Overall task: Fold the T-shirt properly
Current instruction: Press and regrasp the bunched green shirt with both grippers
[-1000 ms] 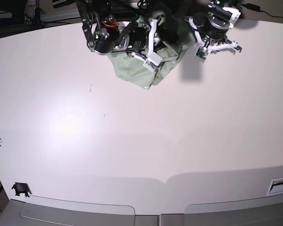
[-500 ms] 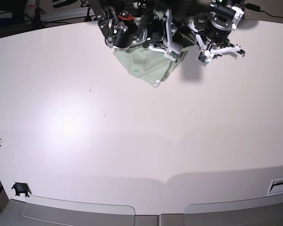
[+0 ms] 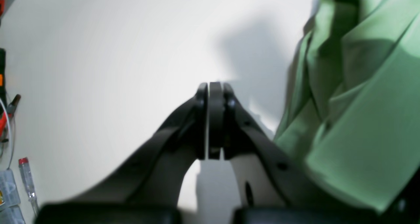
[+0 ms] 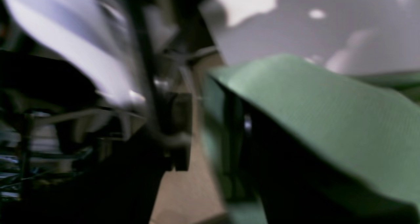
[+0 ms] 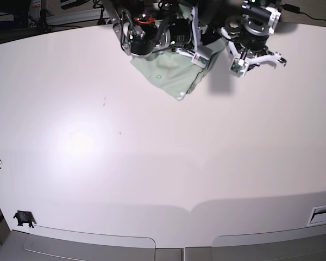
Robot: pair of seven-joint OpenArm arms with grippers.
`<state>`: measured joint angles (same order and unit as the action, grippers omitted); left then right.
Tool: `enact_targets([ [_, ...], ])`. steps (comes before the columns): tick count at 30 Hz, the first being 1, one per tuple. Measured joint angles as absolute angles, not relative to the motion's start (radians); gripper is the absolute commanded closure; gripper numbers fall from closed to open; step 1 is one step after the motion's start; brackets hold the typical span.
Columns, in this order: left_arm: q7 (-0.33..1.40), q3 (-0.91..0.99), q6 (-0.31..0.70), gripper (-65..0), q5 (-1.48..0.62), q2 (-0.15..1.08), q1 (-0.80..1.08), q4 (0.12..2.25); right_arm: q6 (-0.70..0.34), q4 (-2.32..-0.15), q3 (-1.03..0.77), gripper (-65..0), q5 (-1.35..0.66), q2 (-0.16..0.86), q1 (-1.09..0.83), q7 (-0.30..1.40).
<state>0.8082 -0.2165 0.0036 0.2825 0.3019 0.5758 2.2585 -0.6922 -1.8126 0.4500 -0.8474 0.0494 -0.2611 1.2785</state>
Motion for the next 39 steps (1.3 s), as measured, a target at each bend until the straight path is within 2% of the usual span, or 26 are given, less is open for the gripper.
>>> enact_targets([
  [7,0.809,-0.216,0.004,0.0,0.283,0.302,0.576,2.299,-0.692,-1.813,0.45,-18.3,-1.023,0.049,-0.261,1.331],
  [16,0.809,-0.216,0.004,0.0,0.283,0.302,0.587,2.337,-0.692,-1.818,0.447,-18.0,-1.021,0.049,-0.191,1.419],
  [19,0.791,-0.216,-0.006,0.0,0.234,0.302,0.592,2.337,-0.693,-1.822,0.404,-11.7,-1.029,0.048,-0.152,1.423],
  [22,0.759,-0.212,0.004,0.0,0.171,0.298,0.59,2.337,-0.719,-1.826,0.334,0.0,-1.085,0.043,-0.137,1.449],
  [29,0.682,-0.2,0.089,0.0,-0.062,0.285,0.554,2.329,-0.762,-1.84,0.126,0.0,-1.184,0.027,-0.158,1.494],
  [39,0.653,-0.202,0.078,0.0,-0.055,0.277,0.548,2.327,-0.771,-1.846,0.059,0.0,-1.173,0.05,-0.169,1.489],
])
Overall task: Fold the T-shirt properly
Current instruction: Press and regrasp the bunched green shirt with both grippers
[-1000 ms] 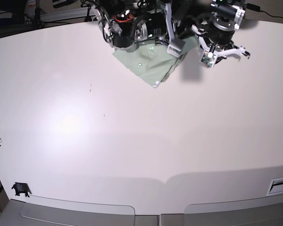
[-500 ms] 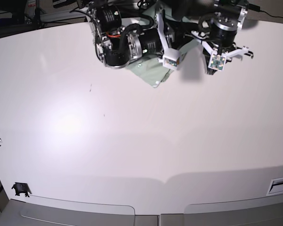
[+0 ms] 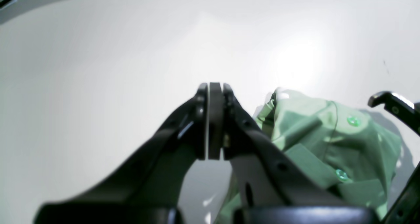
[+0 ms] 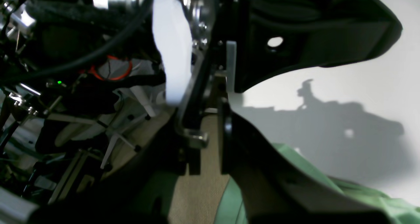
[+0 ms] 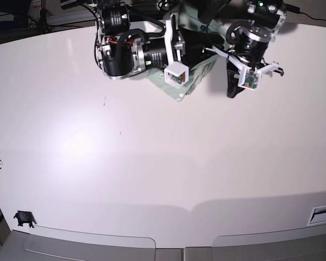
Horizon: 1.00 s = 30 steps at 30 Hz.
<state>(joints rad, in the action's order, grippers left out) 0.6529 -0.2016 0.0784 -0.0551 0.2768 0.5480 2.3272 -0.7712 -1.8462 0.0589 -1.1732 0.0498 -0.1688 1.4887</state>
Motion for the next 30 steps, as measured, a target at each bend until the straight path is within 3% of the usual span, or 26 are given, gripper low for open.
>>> enact_targets([
  [13,0.689,-0.202,0.104,0.0,-0.048,0.287,0.506,2.324,-0.768,-1.846,0.131,0.0,-1.104,0.069,-0.192,1.402],
  [16,0.69,-0.223,0.233,0.0,-0.138,0.294,0.53,2.344,-0.679,-1.807,0.16,0.0,-0.8,0.078,-0.165,1.412],
  [17,0.716,-0.231,0.244,0.0,-0.161,0.292,0.537,2.339,-0.685,-1.81,0.176,0.0,-0.813,0.086,-0.168,1.407],
  [19,0.704,-0.212,0.191,0.0,-0.105,0.292,0.525,2.336,-0.692,-1.82,0.21,0.0,-0.839,0.101,-0.181,1.394],
  [30,0.714,-0.218,0.197,0.0,-0.092,0.293,0.523,2.338,-0.692,-1.82,0.226,0.0,-0.834,0.086,-0.177,1.38],
])
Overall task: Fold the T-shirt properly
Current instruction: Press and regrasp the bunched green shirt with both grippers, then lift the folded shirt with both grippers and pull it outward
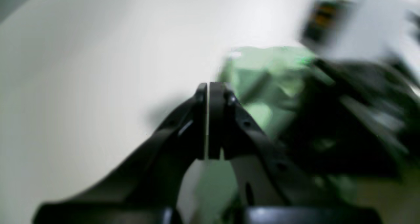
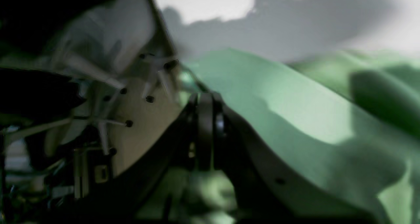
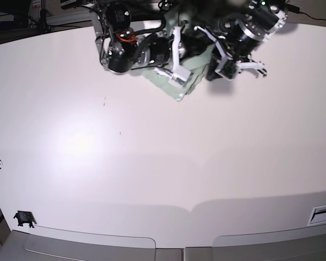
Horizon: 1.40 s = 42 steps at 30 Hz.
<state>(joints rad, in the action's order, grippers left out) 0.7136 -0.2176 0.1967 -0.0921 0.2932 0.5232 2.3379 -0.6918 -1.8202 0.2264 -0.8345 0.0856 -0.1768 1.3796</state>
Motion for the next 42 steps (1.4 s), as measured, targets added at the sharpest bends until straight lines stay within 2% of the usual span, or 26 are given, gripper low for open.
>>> enact_targets([
  [10,0.759,-0.216,0.159,0.0,-0.055,0.294,0.546,2.338,-0.692,-1.82,-0.039,0.0,-0.838,0.083,-0.125,1.302],
  [14,0.764,-0.216,0.213,0.0,-0.102,0.294,0.596,2.338,-0.692,-1.82,-0.096,0.0,-0.837,0.083,-0.112,1.299],
  [18,0.75,-0.216,0.241,0.0,-0.138,0.294,0.622,2.321,-0.692,-1.82,-0.085,0.0,-0.775,0.083,-0.107,1.248],
  [24,0.755,-0.216,0.351,0.0,-0.25,0.294,0.622,2.131,-0.692,-1.789,-0.018,0.0,-0.68,0.083,-0.106,1.168],
  [27,0.751,-0.216,0.401,0.0,-0.294,0.294,0.622,2.037,-0.693,-1.727,0.022,0.0,-0.651,0.083,-0.081,1.159],
  [31,0.736,-0.215,0.419,0.0,-0.295,0.293,0.6,1.938,-0.693,-1.622,0.064,0.0,-0.629,0.083,-0.03,1.151],
  [36,0.726,-0.216,0.452,0.0,-0.319,0.293,0.497,1.799,-0.691,-1.526,0.075,0.0,-0.629,0.08,0.003,1.147],
  [42,0.665,-0.225,0.496,0.0,-0.295,0.279,0.329,1.642,-0.691,-1.523,0.07,0.0,-0.636,0.08,0.003,1.215],
])
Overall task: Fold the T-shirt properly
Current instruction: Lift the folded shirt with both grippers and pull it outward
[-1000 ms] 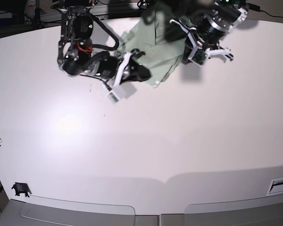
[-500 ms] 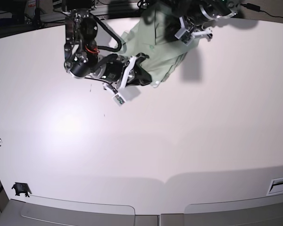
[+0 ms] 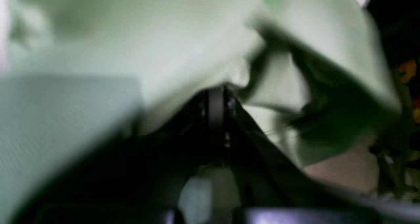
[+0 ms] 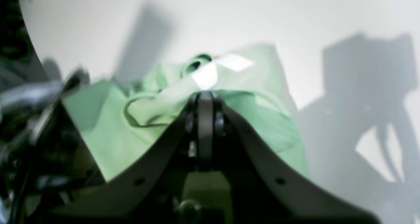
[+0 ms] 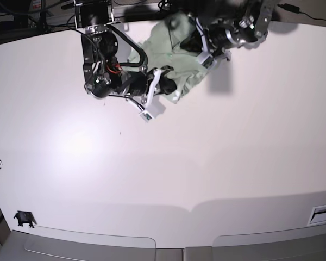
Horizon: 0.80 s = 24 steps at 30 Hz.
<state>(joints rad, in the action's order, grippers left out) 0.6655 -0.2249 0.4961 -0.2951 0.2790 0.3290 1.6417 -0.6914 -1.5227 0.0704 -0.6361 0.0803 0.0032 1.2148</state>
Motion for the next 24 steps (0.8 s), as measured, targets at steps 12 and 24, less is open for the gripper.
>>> enact_targets([
  [12,0.614,-0.226,0.493,0.0,-0.178,0.309,0.019,1.431,-0.689,-1.525,0.07,0.0,-0.691,0.081,0.0,1.31],
  [24,0.788,-0.222,0.338,0.0,-0.271,0.486,-0.122,1.462,-0.692,-1.524,0.072,0.0,-0.845,0.081,-0.075,1.411],
])
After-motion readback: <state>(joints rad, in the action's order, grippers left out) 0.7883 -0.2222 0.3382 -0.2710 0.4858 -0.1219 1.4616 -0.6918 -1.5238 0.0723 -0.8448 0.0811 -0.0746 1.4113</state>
